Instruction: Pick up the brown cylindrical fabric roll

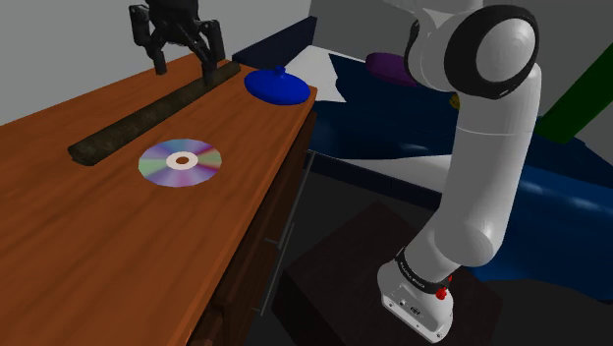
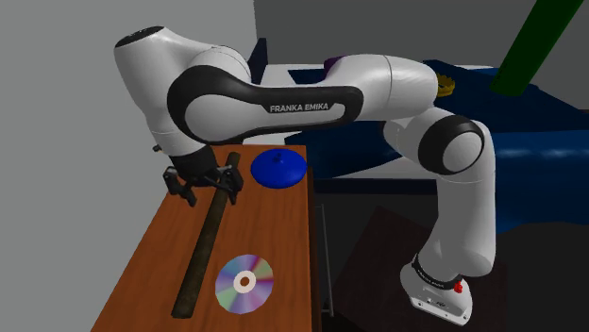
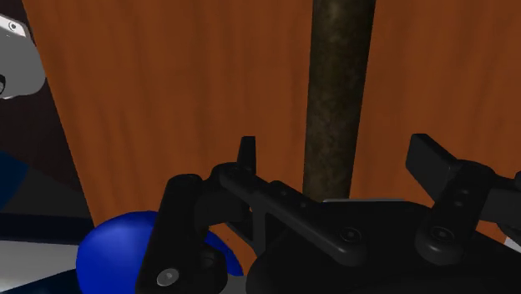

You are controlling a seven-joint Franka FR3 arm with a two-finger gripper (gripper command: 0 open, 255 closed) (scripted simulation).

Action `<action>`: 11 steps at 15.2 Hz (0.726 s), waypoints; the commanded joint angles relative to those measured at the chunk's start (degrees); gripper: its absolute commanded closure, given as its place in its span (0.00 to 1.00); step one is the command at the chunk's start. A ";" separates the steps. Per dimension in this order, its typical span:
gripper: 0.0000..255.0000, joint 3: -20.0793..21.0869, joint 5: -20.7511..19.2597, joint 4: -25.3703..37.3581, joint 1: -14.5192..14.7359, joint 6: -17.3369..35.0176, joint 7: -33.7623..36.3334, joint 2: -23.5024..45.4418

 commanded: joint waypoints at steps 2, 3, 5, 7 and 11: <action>0.00 -0.25 -0.15 -1.50 -0.13 1.87 0.75 0.45; 0.00 -0.21 0.08 -2.84 -0.56 2.86 0.72 0.10; 0.00 -0.14 0.47 -5.37 -1.32 4.79 0.67 -0.53; 0.00 -0.11 0.72 -7.23 -1.85 6.25 0.63 -0.94; 1.00 -0.11 0.72 -7.28 -1.83 6.30 0.66 -0.93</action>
